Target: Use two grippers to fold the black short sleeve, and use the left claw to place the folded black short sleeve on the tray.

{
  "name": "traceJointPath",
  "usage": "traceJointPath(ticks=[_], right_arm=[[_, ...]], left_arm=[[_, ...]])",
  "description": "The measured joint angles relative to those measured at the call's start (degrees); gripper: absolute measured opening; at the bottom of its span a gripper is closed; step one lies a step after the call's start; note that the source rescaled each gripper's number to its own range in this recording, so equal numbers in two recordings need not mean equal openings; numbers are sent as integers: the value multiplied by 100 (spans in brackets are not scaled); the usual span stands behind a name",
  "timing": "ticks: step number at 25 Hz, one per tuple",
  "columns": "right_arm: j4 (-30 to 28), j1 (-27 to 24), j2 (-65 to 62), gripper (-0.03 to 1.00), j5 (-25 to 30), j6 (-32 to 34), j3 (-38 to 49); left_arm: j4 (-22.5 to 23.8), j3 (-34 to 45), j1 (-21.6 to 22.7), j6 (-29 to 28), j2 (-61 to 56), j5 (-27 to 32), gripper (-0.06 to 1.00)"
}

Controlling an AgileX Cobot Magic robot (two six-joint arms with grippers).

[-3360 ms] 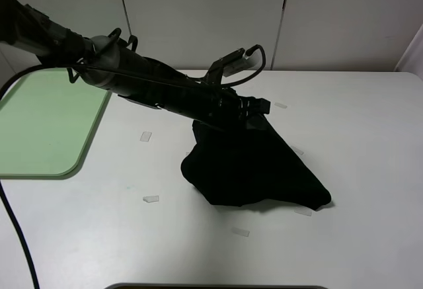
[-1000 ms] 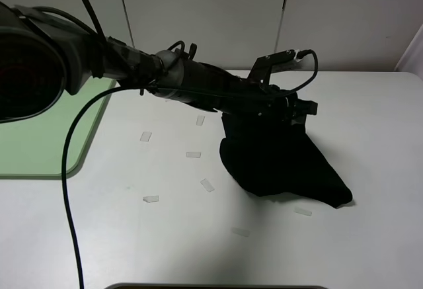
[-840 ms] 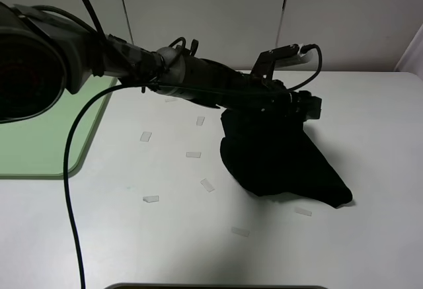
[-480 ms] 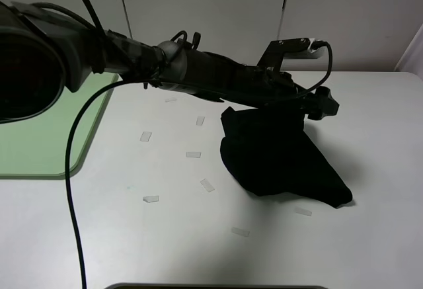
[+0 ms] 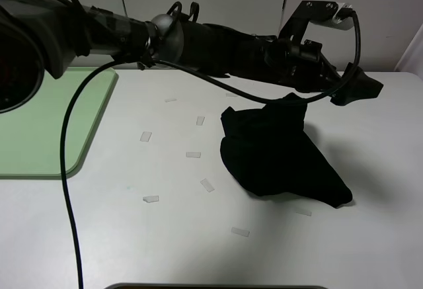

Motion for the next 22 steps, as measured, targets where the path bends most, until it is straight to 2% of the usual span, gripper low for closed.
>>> traceJointPath(ticks=[2, 8, 10, 12, 15, 22], right_arm=[[0, 0, 0, 100, 0, 0, 0], [0, 0, 0, 100, 0, 0, 0], [0, 0, 0, 100, 0, 0, 0], [0, 0, 0, 100, 0, 0, 0], [0, 0, 0, 100, 0, 0, 0], [0, 0, 0, 100, 0, 0, 0]], left_arm=[[306, 39, 29, -431, -81, -50, 100], [1760, 597, 386, -2577, -794, -108, 100], [2143, 912, 557, -3208, -1090, -59, 100], [2305, 1297, 727, -3583, -1345, 77, 100], [2361, 1865, 967, -3836, -1678, 351, 100], [2396, 2936, 1438, -3909, -1939, 876, 100]])
